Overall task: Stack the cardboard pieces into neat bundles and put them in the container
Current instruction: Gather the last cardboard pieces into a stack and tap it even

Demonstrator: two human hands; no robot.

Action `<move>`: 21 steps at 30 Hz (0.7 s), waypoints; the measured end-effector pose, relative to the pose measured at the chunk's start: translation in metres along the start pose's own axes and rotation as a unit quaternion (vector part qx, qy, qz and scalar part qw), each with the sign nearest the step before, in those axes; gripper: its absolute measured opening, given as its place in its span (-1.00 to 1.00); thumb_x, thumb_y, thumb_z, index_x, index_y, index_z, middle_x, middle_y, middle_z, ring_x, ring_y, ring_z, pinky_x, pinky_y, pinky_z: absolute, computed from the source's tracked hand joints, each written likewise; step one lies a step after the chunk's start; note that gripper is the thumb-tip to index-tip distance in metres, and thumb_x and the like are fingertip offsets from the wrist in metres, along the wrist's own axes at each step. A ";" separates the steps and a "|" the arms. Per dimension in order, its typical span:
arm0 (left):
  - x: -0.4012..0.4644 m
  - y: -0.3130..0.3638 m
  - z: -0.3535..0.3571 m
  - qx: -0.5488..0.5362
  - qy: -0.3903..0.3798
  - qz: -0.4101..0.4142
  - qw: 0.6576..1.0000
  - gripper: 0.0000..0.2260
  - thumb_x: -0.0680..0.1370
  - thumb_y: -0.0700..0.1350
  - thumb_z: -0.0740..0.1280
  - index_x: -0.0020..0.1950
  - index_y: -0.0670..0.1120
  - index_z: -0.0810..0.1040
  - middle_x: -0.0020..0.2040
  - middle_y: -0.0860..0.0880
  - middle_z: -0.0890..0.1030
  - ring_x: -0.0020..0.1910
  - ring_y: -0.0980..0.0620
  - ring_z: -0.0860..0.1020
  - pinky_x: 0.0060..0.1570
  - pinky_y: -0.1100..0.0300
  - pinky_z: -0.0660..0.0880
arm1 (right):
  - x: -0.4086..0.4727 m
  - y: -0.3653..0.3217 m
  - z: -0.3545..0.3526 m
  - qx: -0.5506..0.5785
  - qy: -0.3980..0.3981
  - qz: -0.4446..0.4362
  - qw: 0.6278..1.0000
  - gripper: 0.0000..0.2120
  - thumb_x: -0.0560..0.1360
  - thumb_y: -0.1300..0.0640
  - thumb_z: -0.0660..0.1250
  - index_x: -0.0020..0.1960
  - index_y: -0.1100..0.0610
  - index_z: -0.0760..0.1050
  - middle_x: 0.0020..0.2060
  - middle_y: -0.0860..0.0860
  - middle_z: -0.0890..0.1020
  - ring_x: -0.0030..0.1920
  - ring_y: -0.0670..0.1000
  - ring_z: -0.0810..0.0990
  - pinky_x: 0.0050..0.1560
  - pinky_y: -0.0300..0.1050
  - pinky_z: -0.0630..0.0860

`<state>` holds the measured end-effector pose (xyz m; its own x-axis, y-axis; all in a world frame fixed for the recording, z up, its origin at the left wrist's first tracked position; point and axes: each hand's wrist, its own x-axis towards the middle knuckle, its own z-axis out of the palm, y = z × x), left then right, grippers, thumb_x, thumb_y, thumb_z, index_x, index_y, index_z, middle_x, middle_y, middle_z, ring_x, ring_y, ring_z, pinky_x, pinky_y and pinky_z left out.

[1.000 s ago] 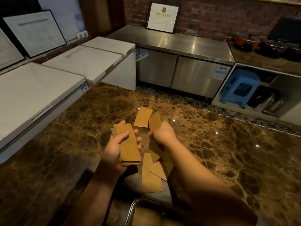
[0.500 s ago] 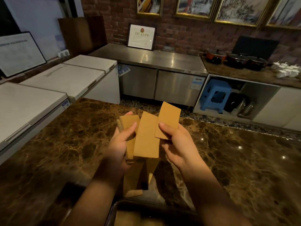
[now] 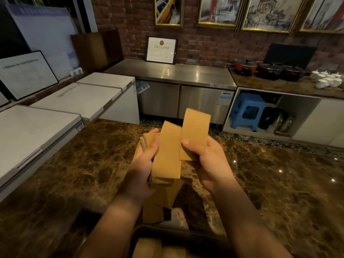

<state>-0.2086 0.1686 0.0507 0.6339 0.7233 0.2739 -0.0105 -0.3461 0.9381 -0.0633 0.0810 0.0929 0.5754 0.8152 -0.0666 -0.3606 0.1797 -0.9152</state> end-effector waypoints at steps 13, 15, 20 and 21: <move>-0.002 0.006 -0.008 0.057 0.041 0.133 0.989 -0.62 0.43 -0.24 0.50 0.20 -0.08 0.50 0.12 -0.19 0.65 0.31 -0.04 0.51 0.25 0.44 0.41 | -0.020 0.003 -0.035 -0.432 -0.250 -0.399 0.769 -0.49 0.25 0.54 0.55 -0.04 0.01 0.60 0.13 -0.10 0.71 0.30 0.01 0.55 0.20 0.13 0.56; -0.001 0.001 -0.011 0.107 -0.012 0.174 0.979 -0.39 0.26 -0.21 0.64 0.22 -0.15 0.43 0.33 -0.50 0.37 0.42 -0.32 0.39 0.47 0.08 0.31 | -0.020 0.007 -0.038 -0.445 -0.257 -0.396 0.760 -0.57 0.26 0.50 0.57 -0.06 0.06 0.63 0.15 -0.11 0.70 0.34 0.01 0.53 0.23 0.12 0.54; -0.002 -0.003 -0.017 0.160 0.039 0.162 0.973 -0.36 0.28 0.01 0.54 0.32 -0.05 0.47 0.48 -0.39 0.29 0.50 -0.22 0.29 0.48 0.30 0.22 | -0.024 0.007 -0.047 -0.339 -0.174 -0.293 0.877 -0.71 0.32 0.40 0.57 -0.02 0.18 0.63 0.14 -0.03 0.69 0.21 0.00 0.63 0.10 -0.06 0.60; -0.001 -0.001 -0.016 0.159 0.053 0.157 0.973 -0.36 0.30 0.01 0.50 0.34 -0.08 0.44 0.52 -0.32 0.23 0.52 -0.07 0.27 0.45 0.36 0.23 | -0.027 0.005 -0.043 -0.232 -0.134 -0.198 0.943 -0.70 0.37 0.33 0.53 0.07 0.17 0.61 0.09 -0.03 0.71 0.12 0.00 0.68 -0.01 -0.11 0.64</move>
<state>-0.2219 0.1782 0.0527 0.5546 0.6032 0.5732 0.0592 -0.7157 0.6959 -0.0488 0.0358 0.0731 0.3699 0.8552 0.3631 0.2388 0.2902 -0.9267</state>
